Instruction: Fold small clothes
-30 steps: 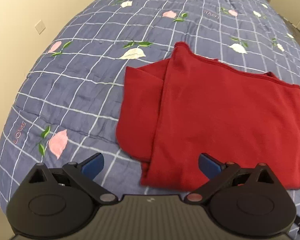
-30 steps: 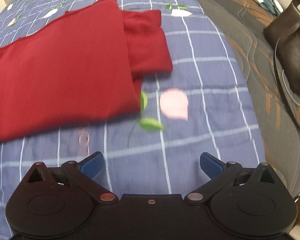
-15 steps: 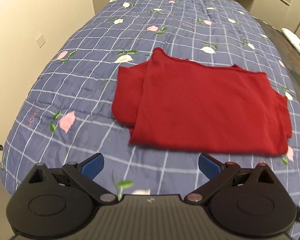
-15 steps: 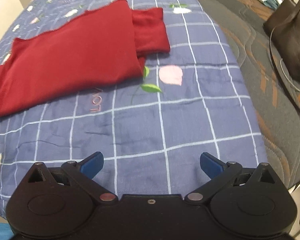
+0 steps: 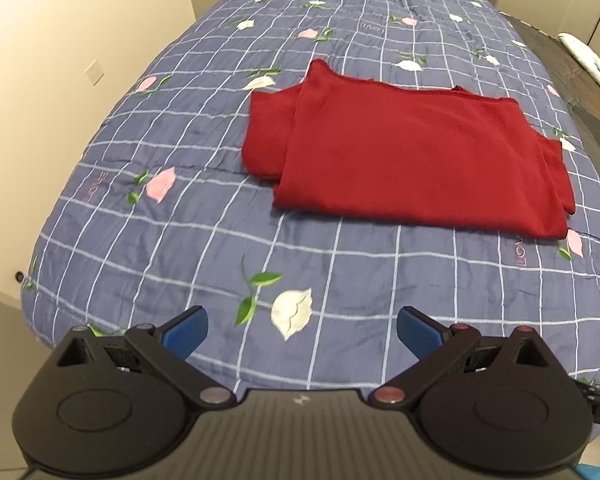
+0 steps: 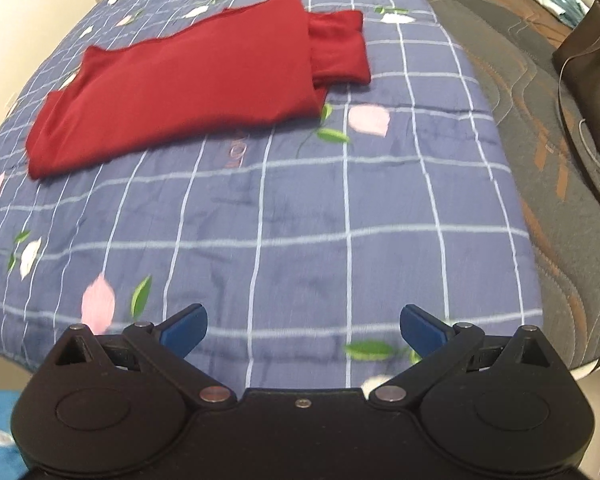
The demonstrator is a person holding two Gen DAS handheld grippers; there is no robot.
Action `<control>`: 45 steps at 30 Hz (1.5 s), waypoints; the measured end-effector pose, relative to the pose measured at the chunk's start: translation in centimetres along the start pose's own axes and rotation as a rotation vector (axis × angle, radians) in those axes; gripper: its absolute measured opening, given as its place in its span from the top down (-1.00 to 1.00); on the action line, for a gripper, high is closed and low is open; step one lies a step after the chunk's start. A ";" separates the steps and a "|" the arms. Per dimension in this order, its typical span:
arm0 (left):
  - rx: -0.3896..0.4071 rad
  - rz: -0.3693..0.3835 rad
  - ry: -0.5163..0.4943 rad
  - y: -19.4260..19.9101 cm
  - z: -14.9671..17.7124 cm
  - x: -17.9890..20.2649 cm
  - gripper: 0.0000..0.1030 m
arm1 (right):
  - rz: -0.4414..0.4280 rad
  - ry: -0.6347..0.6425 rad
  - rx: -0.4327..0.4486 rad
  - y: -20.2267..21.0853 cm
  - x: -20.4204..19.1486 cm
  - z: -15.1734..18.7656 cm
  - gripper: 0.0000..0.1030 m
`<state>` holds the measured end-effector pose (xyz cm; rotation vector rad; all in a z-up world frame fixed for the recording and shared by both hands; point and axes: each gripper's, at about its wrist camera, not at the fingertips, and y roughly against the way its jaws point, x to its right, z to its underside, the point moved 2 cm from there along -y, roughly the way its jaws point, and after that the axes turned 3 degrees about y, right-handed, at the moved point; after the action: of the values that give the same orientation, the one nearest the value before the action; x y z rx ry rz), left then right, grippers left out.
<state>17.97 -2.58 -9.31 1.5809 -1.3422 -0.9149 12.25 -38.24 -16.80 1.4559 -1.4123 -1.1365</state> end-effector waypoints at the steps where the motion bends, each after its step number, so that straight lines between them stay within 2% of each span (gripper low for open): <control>1: -0.009 0.001 0.010 0.1 0.0 -0.1 -0.99 | -0.003 -0.002 -0.011 0.0 0.0 0.2 -0.99; 7: -0.043 -0.003 0.011 0.0 0.0 -0.2 -0.99 | -0.015 0.008 -0.013 0.4 -0.1 0.8 -0.99; 15: -0.089 -0.013 0.014 -1.3 -0.2 -0.7 -0.99 | -0.014 -0.017 -0.066 -0.9 -0.1 0.9 -0.99; 25: -0.151 0.022 0.010 -5.7 -3.3 -1.3 -0.99 | 0.023 0.026 -0.100 -2.6 -1.7 -1.6 -0.99; 29: -0.144 0.086 0.025 -8.0 -6.4 -2.4 -0.99 | 0.054 0.004 -0.062 -2.7 -2.6 -4.3 -0.99; 32: -0.133 0.134 0.040 -10.1 -9.1 -3.5 -0.99 | 0.043 0.012 -0.020 -2.6 -3.9 -7.4 -0.99; 38: -0.092 0.152 0.038 -14.8 -14.3 -5.3 -0.99 | 0.069 0.166 0.091 -3.4 -8.2 -14.7 -0.99; 41: -0.072 0.170 0.026 -16.8 -16.2 -5.9 -0.99 | 0.101 0.233 0.112 -4.8 -10.0 -17.8 -0.99; 45: -0.068 0.193 0.023 -19.2 -17.4 -6.6 -0.99 | 0.135 0.273 0.122 -6.9 -11.5 -20.3 -0.99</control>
<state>39.98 7.66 -20.59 1.3795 -1.4055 -0.8130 33.93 -27.25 -16.83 1.5107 -1.3817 -0.7472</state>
